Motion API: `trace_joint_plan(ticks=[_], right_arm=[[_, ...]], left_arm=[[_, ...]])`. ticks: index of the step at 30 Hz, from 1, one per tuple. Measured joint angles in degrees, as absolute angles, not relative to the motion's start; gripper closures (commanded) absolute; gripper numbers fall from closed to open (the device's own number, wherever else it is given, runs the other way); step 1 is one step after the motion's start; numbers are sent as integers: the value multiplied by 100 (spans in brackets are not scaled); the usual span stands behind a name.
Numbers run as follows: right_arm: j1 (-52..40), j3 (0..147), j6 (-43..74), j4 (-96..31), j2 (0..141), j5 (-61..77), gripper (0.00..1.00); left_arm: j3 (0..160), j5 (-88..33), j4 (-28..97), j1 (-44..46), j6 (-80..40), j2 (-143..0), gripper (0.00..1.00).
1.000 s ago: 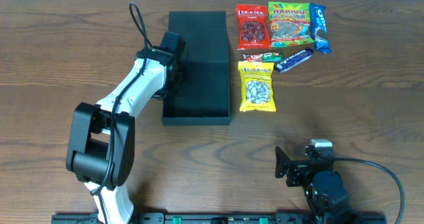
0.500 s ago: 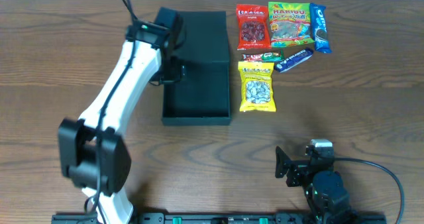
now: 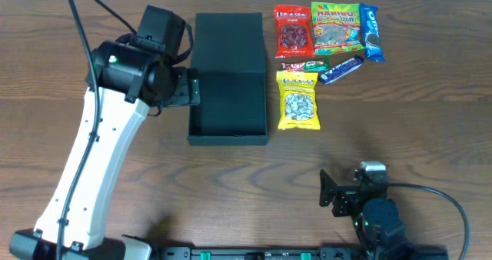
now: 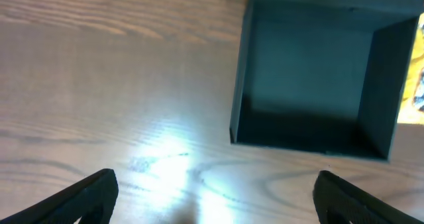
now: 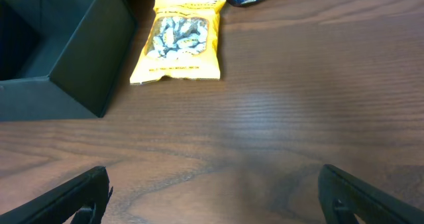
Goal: Pack container
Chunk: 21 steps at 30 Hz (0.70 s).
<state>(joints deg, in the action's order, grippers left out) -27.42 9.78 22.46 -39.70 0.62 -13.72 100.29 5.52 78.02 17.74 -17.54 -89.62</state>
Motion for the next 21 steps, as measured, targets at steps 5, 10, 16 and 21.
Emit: trace_joint_plan(ticks=[5, 10, 16, 21], right_arm=[[-2742, 969, 2576, -3634, 62, -1157, 1], [-2742, 967, 4071, -3437, 62, 609, 1], [-2742, 956, 5192, -2995, 62, 1638, 2], [-2620, 963, 5474, -2060, 134, 1538, 6]], left_arm=[[10029, 432, 8064, 1774, -1686, -8945, 5], [10029, 327, 8097, 1774, -1621, -8945, 5], [10029, 244, 8097, 1774, -1522, -8945, 5], [10029, 167, 7996, 1774, -1492, -8945, 5]])
